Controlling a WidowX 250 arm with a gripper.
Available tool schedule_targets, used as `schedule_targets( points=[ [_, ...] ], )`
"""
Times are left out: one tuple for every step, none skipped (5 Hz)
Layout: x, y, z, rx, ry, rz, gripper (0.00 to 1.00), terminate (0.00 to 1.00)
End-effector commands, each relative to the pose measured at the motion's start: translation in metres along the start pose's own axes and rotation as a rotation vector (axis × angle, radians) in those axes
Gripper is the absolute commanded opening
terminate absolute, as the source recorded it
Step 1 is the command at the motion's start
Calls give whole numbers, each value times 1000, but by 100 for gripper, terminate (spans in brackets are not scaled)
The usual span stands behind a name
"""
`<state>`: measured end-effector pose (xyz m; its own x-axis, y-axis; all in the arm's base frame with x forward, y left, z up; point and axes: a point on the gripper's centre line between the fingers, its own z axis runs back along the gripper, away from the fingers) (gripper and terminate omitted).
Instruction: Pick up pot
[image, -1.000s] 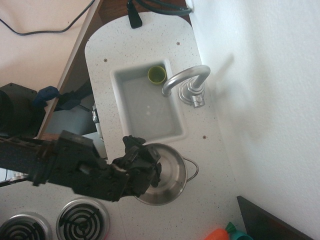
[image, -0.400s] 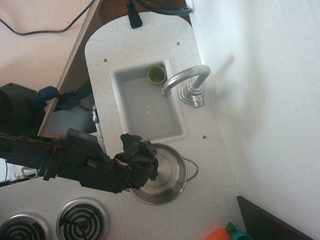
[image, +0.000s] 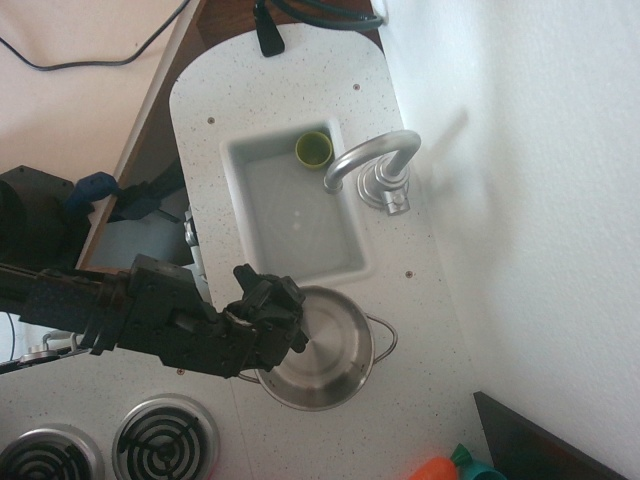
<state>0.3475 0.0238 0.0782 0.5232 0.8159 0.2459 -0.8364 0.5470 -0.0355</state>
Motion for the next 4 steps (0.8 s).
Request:
schedule_targets(
  points=[
    [0, -3, 4, -23, 1, 0, 0, 0],
    [-2, -3, 5, -27, 8, 1, 0, 0],
    [-5, -1, 5, -29, 14, 5, 0, 0],
    [-7, -1, 6, -30, 8, 2, 0, 0]
  ],
)
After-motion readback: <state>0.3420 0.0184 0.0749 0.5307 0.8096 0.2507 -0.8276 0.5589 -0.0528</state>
